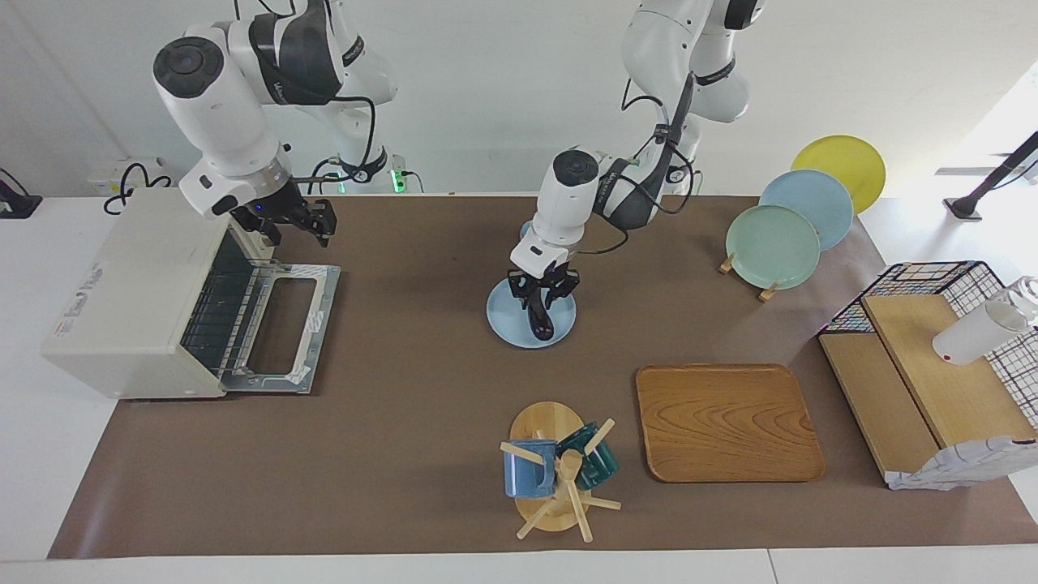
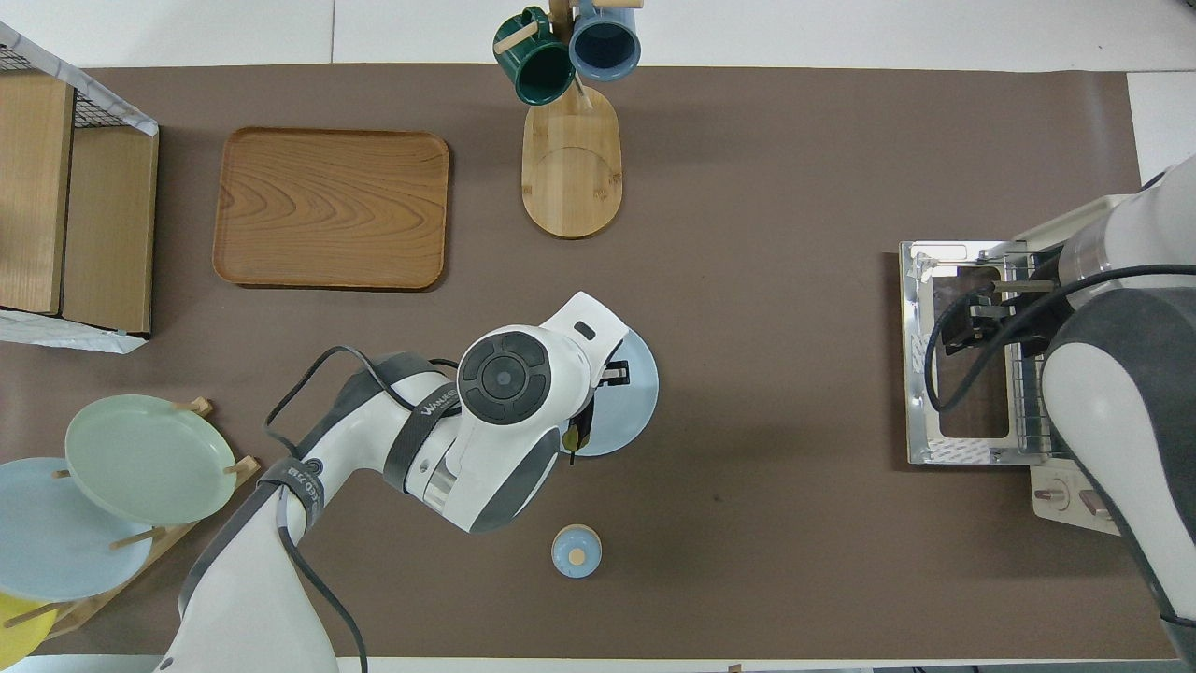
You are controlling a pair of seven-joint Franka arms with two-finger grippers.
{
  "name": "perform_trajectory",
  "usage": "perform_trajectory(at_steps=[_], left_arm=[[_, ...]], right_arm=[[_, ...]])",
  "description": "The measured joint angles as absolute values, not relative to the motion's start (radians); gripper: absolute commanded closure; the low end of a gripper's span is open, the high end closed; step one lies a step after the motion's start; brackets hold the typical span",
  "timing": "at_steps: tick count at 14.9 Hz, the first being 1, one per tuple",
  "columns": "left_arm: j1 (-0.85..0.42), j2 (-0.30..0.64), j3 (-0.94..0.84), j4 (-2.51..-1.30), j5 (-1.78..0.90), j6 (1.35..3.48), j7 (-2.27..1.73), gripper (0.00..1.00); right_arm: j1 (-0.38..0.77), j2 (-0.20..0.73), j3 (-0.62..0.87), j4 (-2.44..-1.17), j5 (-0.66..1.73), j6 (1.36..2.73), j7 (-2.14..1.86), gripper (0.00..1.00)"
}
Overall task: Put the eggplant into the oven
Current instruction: 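Release the eggplant on the plate while the right gripper reaches the plate, then grasp the blue plate with the right gripper and lift it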
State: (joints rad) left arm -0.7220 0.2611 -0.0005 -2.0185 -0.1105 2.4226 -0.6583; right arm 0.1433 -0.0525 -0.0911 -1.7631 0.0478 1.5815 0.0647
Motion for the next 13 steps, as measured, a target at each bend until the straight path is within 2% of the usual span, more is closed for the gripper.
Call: perform_trajectory(at_steps=[3,7,10,13], left_arm=[[-0.665,0.246,0.007,-1.953,-0.11,2.323,-0.622,0.0],[-0.508,0.22,0.013,-1.78,-0.109,2.1,-0.506,0.0],[-0.382,0.205,0.017,-1.707,-0.086,2.001,-0.368,0.0],[-0.273,0.179,0.019,-1.695,-0.08,1.958,-0.254,0.0]], right_arm=[[0.189,-0.051,-0.08,-1.758,0.059,1.602,0.065,0.0],[0.32,-0.028,-0.073,-1.785,0.061,1.695,0.171,0.0],[0.425,0.018,-0.071,-1.795,0.061,1.785,0.302,0.0],[0.563,0.103,-0.069,-1.79,0.061,1.926,0.483,0.0]])
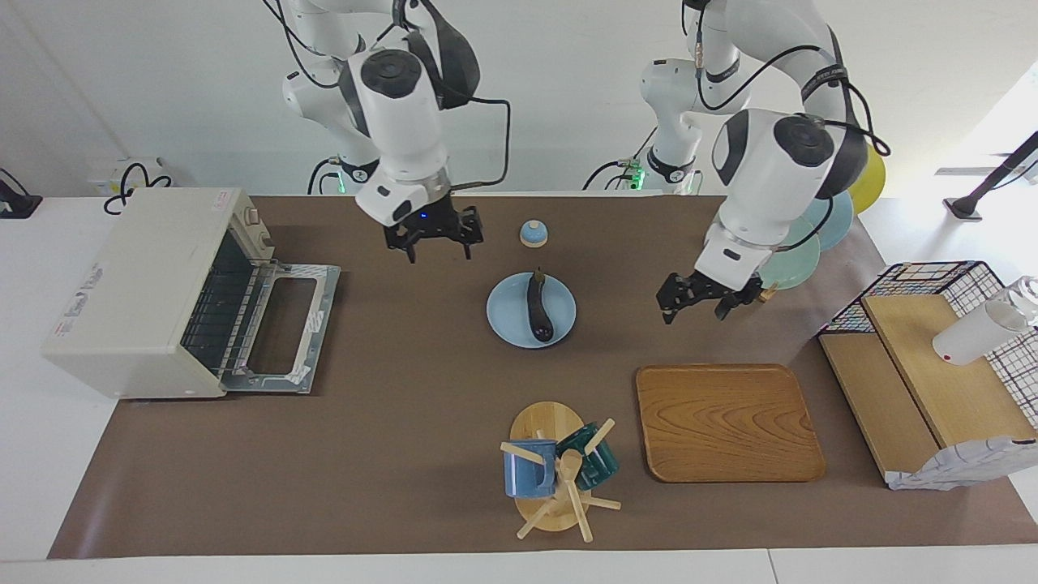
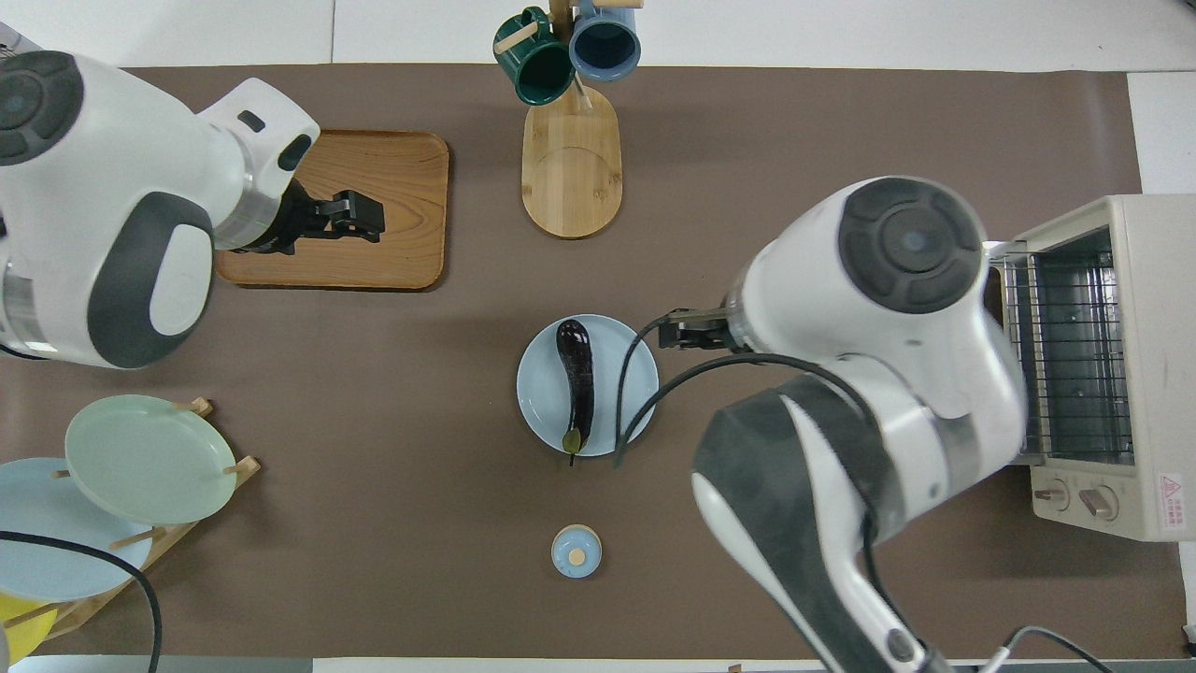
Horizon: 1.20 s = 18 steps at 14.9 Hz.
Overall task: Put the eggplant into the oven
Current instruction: 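Grasp the blue plate with the right gripper and lift it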
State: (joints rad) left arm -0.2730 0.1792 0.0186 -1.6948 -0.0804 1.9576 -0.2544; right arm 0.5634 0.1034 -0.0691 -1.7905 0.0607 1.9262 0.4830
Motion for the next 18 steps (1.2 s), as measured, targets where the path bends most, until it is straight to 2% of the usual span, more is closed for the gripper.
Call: perform_trajectory(at_steps=[2,5,8,10,11,14,18], left_arm=[[-0.227,0.15,0.019,-1.695,-0.075,1.906,-0.179,0.0],[-0.183,0.099,0.019,-1.695,-0.071,1.822,-0.088,0.0],[-0.175,0.051,0.017,-1.695,-0.07,1.729,-0.069,0.0],[-0.175,0.022,0.013,-1.695,-0.07,1.681,-0.069,0.0],[-0.176,0.007,0.012,-1.695,-0.07,1.659,-0.069,0.0],[-0.176,-0.027,0.011,-1.695,-0.04,1.615,-0.069,0.0],[-0.179,-0.035,0.0,-1.695,-0.01,1.611,-0.067,0.0]], right_arm=[[0.678,0.188,-0.066,-1.761,0.048,2.01,0.614,0.0],[0.811,0.347,-0.066,-1.648,-0.01,2.047,0.758,0.0],[0.857,0.49,-0.066,-1.554,-0.078,2.117,0.81,0.0],[0.859,0.522,-0.066,-1.556,-0.085,2.153,0.81,0.0],[0.86,0.527,-0.066,-1.561,-0.085,2.163,0.81,0.04],[0.869,0.518,-0.065,-1.606,-0.085,2.234,0.809,0.32],[0.873,0.503,-0.065,-1.71,-0.086,2.333,0.803,0.46]])
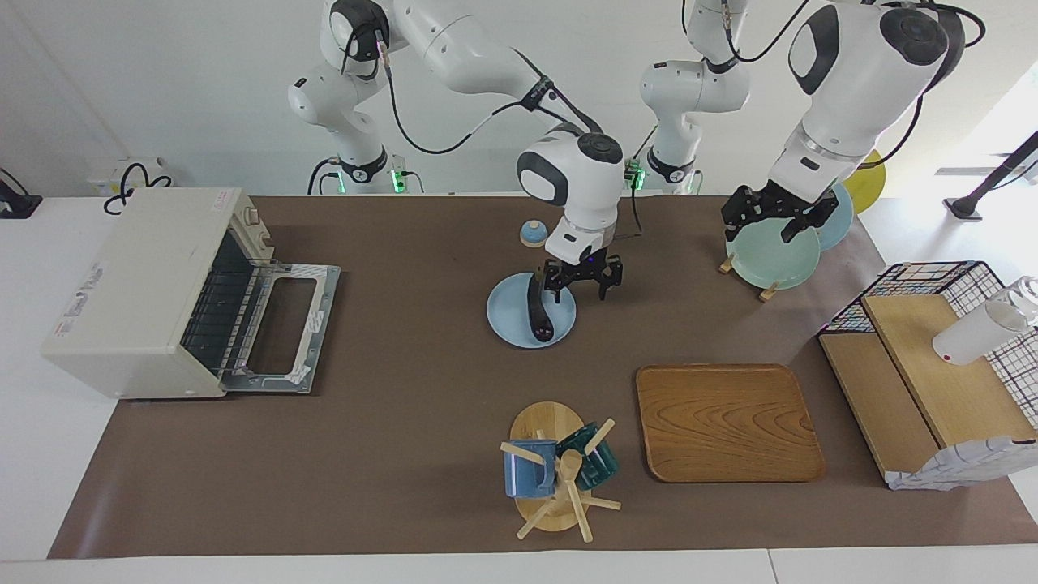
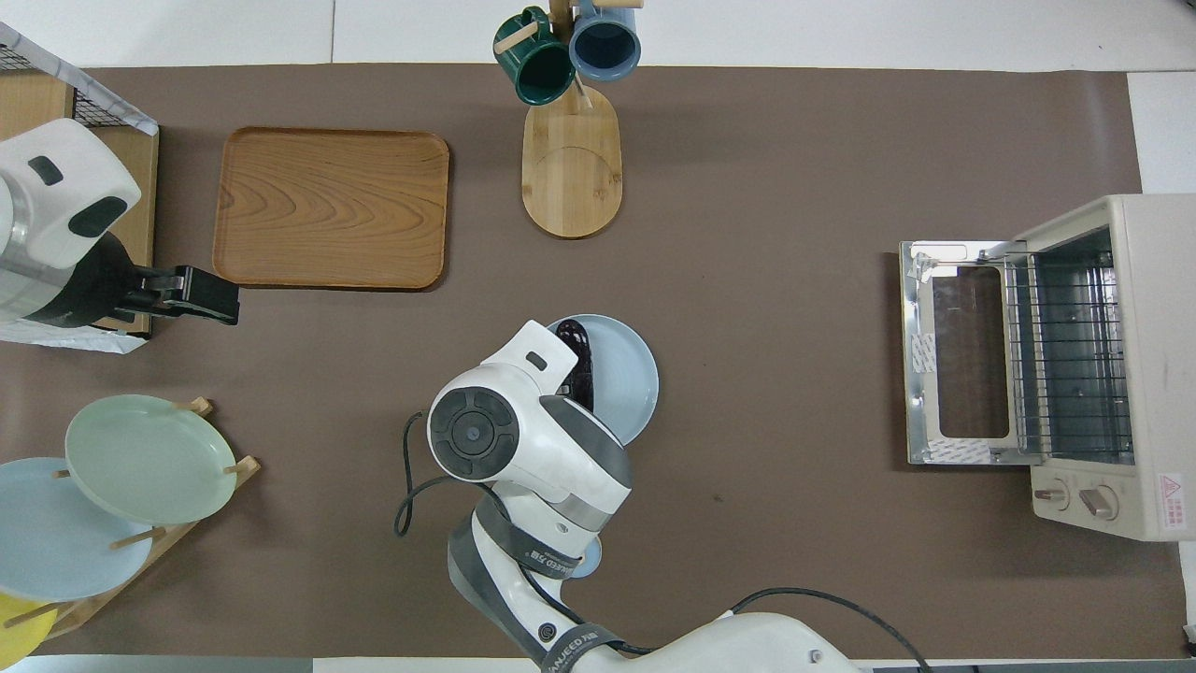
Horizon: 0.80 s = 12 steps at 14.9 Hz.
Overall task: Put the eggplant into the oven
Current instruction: 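Grasp the blue plate with the right gripper and lift it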
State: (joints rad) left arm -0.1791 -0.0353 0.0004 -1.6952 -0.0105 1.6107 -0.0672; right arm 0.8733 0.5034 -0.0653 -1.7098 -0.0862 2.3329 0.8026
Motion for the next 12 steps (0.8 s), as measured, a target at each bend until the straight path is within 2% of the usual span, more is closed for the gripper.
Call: perform_trajectory(at_steps=[2,3,4,5,7,9,12], left_arm=[[-0.175,-0.036,-0.007,-1.694,-0.005,1.611,-0.067,0.0],[-0.161,-0.036,-0.019,-1.692,-0.003,1.611,-0.067,0.0],[-0.133,-0.036,-0.043,-1.69,-0.003,1.611,-0.067,0.0],[-0.103,-0.036,-0.071,-1.686,-0.003,1.611,-0.065,0.0],[-0.077,-0.036,-0.096,-1.681,-0.003,1.609,-0.064,0.0],[-0.074,-0.036,-0.1,-1.682,-0.003,1.604,-0.064,0.0],[-0.074,-0.036,-0.1,-1.685,-0.003,1.597,-0.064,0.0]], right_arm=[[0.882,0.5,-0.065,-1.728,-0.086,2.34,0.797,0.56],[0.889,0.499,-0.065,-1.732,-0.086,2.34,0.797,0.66],[0.894,0.498,-0.065,-1.734,-0.086,2.34,0.797,0.79],[0.897,0.497,-0.065,-1.737,-0.086,2.34,0.797,0.86],[0.897,0.494,-0.065,-1.749,-0.086,2.34,0.797,0.88],[0.898,0.489,-0.065,-1.766,-0.088,2.356,0.797,1.0],[0.898,0.471,-0.066,-1.783,-0.104,2.363,0.793,1.0]])
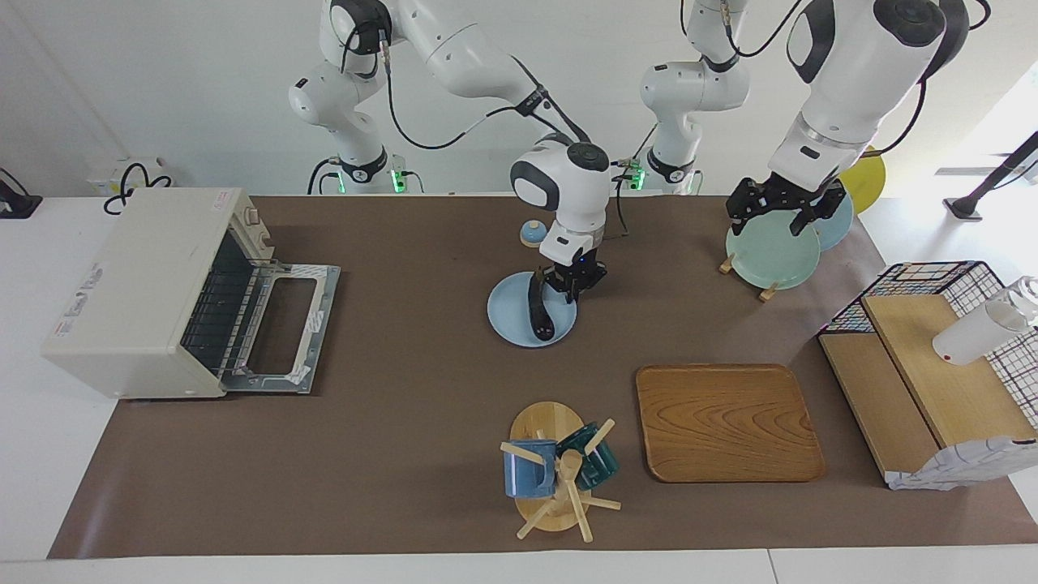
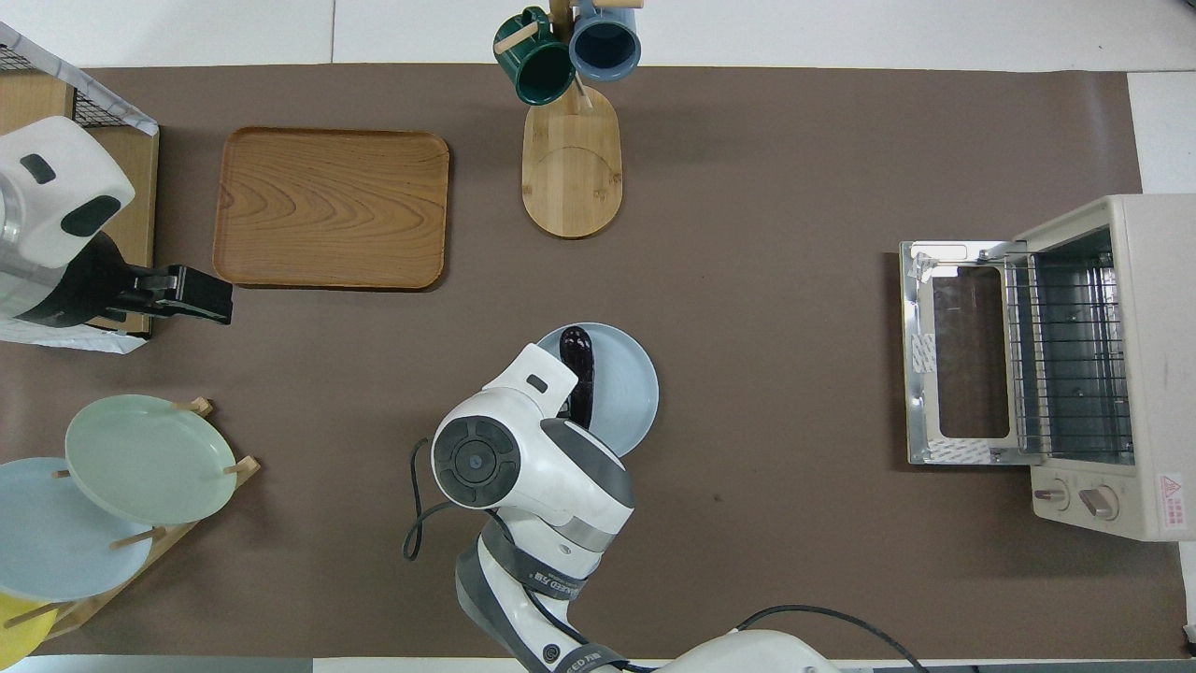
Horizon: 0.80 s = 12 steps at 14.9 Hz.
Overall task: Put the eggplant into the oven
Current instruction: 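Grasp the blue plate with the right gripper and lift it, then carry the plate with the eggplant into the oven with the right gripper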
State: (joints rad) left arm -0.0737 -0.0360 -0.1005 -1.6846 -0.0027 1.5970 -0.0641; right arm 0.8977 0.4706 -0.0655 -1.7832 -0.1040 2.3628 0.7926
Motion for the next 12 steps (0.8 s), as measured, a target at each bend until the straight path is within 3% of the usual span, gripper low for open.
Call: perform_trajectory(at_steps=[3,6,9,12], left_arm=[[-0.074,-0.036,-0.101,-1.685,-0.003,1.596,-0.064,0.0],[-0.074,-0.036,-0.104,-1.685,-0.003,1.596,-0.064,0.0],[-0.074,-0.036,-0.105,-1.685,-0.003,1.595,-0.064,0.0],[-0.075,-0.036,-0.105,-1.685,-0.003,1.595,-0.064,0.0]], right_arm=[[0.895,0.466,-0.068,-1.755,-0.125,2.274,0.732,1.0],[0.866,0.46,-0.077,-1.615,-0.148,2.03,0.66,1.0],[0.781,0.421,-0.084,-1.541,-0.156,1.856,0.544,1.0],[0.629,0.323,-0.089,-1.585,-0.16,1.792,0.446,1.0]])
